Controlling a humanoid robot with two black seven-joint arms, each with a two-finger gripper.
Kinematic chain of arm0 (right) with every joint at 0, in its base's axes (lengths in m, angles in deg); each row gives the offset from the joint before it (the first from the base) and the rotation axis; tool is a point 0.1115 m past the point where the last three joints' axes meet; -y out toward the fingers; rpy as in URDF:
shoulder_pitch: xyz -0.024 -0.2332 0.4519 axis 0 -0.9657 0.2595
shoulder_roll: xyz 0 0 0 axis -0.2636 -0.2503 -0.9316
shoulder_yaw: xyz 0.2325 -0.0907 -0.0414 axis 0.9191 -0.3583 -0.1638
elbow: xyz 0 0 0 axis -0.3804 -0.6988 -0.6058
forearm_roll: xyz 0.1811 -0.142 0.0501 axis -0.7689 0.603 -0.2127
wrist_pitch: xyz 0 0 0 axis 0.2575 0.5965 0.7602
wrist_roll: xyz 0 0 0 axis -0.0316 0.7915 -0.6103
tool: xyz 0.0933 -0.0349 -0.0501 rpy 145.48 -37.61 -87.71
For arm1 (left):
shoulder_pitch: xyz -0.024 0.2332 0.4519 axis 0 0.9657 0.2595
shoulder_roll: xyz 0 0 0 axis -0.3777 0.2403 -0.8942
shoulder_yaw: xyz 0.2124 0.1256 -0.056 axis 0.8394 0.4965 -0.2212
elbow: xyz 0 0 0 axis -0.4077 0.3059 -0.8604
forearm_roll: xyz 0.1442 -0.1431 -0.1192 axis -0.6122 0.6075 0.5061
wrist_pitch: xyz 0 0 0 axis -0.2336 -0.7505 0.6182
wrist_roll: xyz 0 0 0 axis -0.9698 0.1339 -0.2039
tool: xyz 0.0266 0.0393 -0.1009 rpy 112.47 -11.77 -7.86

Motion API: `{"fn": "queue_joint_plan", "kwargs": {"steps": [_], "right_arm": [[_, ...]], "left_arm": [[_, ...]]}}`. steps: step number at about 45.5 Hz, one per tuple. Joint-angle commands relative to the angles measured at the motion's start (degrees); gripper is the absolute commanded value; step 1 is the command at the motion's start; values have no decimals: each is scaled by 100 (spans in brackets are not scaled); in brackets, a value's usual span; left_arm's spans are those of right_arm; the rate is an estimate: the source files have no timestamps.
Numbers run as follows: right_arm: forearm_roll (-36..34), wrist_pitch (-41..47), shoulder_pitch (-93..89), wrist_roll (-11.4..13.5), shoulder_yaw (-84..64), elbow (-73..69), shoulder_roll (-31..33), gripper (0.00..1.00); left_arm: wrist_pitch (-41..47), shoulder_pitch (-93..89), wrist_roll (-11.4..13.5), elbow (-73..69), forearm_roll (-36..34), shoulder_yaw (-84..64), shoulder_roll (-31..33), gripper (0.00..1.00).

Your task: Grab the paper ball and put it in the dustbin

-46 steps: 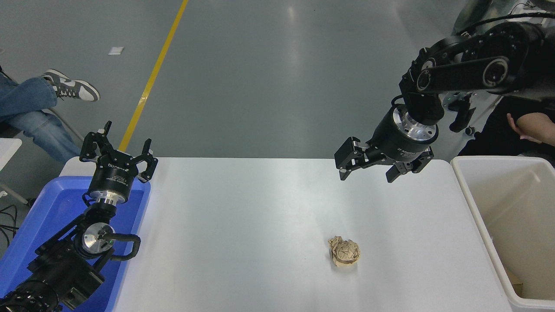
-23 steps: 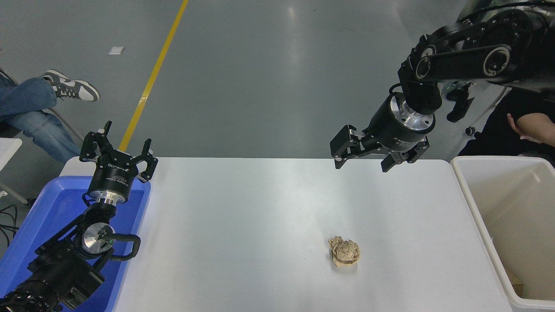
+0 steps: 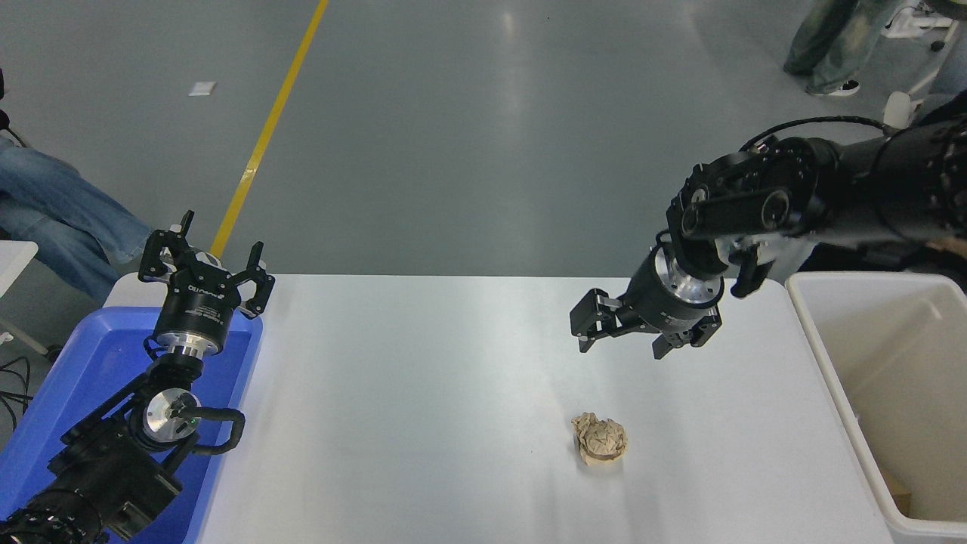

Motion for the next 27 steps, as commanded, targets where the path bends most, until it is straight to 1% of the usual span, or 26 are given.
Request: {"fn": "queue_joint_plan", "kwargs": {"steps": [1,16,27], "right_arm": [[16,-498,-772,1,40,332,-94,100],[-36,-876,-1520,1,392,718,-428,100],[-19,-999,-1994,1,401,1061,-446,100]], "left_arm": [[-2,0,0,-2,0,0,0,98],[-2,0,0,-2,0,0,0,98],[-2,0,0,-2,0,0,0,98]]}}
